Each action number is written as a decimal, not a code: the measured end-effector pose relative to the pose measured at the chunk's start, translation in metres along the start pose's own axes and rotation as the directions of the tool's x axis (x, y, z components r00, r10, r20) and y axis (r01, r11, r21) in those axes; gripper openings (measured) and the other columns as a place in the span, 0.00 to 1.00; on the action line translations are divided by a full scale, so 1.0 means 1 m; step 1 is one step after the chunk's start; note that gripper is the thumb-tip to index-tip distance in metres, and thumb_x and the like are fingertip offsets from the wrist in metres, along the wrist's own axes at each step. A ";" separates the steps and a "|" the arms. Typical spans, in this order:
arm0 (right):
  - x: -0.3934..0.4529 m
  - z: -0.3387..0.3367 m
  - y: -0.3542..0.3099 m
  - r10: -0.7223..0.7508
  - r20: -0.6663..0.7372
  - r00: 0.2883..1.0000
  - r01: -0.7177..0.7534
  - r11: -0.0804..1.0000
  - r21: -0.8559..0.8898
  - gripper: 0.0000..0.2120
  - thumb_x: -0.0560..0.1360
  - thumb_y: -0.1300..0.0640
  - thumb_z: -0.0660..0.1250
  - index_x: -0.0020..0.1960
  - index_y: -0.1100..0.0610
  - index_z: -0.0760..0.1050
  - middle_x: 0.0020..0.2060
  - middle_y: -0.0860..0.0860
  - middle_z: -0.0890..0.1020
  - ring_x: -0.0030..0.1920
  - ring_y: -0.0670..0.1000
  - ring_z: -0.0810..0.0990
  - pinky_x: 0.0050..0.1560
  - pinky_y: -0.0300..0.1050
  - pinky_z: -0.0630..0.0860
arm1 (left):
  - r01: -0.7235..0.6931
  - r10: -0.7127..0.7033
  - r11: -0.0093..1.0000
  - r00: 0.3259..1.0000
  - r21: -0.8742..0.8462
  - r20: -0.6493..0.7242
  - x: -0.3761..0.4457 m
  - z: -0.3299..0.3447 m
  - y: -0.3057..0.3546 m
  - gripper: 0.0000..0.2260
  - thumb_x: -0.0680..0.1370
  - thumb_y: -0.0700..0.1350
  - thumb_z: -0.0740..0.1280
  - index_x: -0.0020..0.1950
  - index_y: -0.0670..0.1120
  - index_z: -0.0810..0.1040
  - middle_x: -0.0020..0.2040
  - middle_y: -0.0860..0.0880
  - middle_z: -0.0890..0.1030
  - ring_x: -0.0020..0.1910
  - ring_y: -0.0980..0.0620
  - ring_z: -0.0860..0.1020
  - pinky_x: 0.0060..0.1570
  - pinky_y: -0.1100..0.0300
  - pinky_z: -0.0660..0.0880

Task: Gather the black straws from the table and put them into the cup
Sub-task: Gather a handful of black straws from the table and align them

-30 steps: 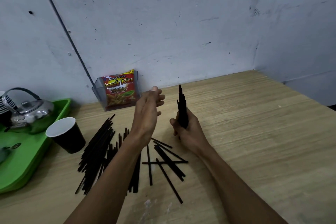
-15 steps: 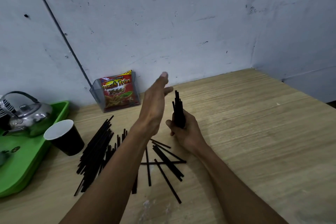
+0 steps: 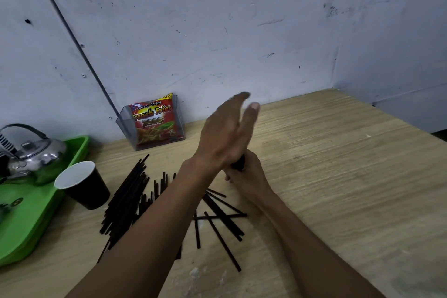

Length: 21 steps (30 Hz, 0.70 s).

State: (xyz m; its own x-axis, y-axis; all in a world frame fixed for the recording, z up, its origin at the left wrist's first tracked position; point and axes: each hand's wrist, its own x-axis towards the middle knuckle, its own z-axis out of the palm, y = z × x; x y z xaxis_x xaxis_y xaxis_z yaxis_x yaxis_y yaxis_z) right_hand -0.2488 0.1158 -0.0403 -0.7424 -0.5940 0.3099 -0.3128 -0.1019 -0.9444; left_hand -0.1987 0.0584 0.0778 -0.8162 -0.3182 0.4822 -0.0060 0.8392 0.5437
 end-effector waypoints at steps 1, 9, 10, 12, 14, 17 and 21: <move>0.002 0.001 0.002 0.013 -0.016 1.000 -0.014 0.999 -0.051 0.05 0.73 0.58 0.68 0.40 0.51 0.77 0.28 0.45 0.81 0.30 0.40 0.80 0.33 0.33 0.74 | -0.065 0.048 0.983 0.993 0.169 0.104 0.002 0.006 0.001 0.24 0.82 0.59 0.49 0.74 0.50 0.65 0.73 0.49 0.70 0.73 0.50 0.65 0.68 0.48 0.64; 0.006 -0.002 -0.005 0.130 0.009 0.991 -0.129 0.991 -0.043 0.11 0.72 0.49 0.66 0.35 0.55 0.77 0.25 0.50 0.82 0.27 0.44 0.81 0.33 0.35 0.74 | -0.043 0.036 0.999 0.982 0.033 0.186 0.016 0.013 -0.013 0.19 0.82 0.59 0.50 0.54 0.51 0.76 0.47 0.55 0.80 0.51 0.49 0.77 0.49 0.53 0.72; 0.004 -0.004 -0.006 0.118 0.028 0.993 -0.117 0.993 -0.026 0.11 0.72 0.50 0.67 0.35 0.55 0.77 0.26 0.50 0.82 0.27 0.44 0.80 0.33 0.35 0.74 | -0.046 0.035 0.998 0.980 0.049 0.193 0.019 0.012 -0.014 0.18 0.82 0.58 0.50 0.53 0.51 0.75 0.44 0.55 0.78 0.48 0.50 0.77 0.47 0.53 0.71; 0.003 -0.005 -0.007 0.126 0.042 0.991 -0.125 0.991 -0.045 0.12 0.74 0.55 0.66 0.34 0.58 0.78 0.26 0.52 0.82 0.28 0.45 0.81 0.35 0.38 0.74 | -0.031 -0.021 0.989 0.938 0.143 0.346 0.018 0.014 -0.017 0.19 0.83 0.59 0.49 0.53 0.49 0.75 0.44 0.53 0.77 0.46 0.50 0.75 0.48 0.51 0.72; 0.004 -0.006 -0.006 0.136 0.043 0.990 -0.132 0.988 -0.082 0.14 0.74 0.58 0.65 0.32 0.61 0.78 0.27 0.53 0.83 0.29 0.46 0.81 0.37 0.41 0.74 | 0.031 -0.081 0.991 0.914 0.131 0.397 0.013 0.019 -0.022 0.20 0.82 0.59 0.50 0.48 0.48 0.74 0.43 0.52 0.77 0.46 0.50 0.76 0.47 0.52 0.71; 0.005 -0.008 -0.007 0.150 0.024 0.988 -0.147 0.983 -0.112 0.12 0.74 0.61 0.64 0.33 0.62 0.79 0.27 0.53 0.83 0.29 0.46 0.82 0.37 0.40 0.75 | 0.004 -0.060 0.987 0.938 0.161 0.342 0.011 0.020 -0.025 0.21 0.82 0.61 0.50 0.51 0.48 0.76 0.49 0.50 0.80 0.52 0.49 0.77 0.49 0.52 0.72; 0.003 -0.005 -0.011 0.102 -0.024 0.994 -0.104 0.990 -0.097 0.10 0.76 0.54 0.67 0.37 0.56 0.78 0.27 0.50 0.83 0.29 0.44 0.82 0.32 0.32 0.74 | 0.076 -0.051 0.994 0.958 -0.078 0.281 0.010 0.008 -0.021 0.18 0.82 0.60 0.51 0.40 0.52 0.70 0.39 0.55 0.74 0.40 0.58 0.73 0.40 0.60 0.66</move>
State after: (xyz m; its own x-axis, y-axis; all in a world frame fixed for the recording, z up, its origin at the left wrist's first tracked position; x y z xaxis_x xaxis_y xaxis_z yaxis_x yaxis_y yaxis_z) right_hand -0.2500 0.1193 -0.0283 -0.7847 -0.5816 0.2143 -0.2894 0.0381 -0.9564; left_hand -0.2118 0.0415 0.0658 -0.9441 -0.2241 0.2418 -0.0228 0.7760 0.6303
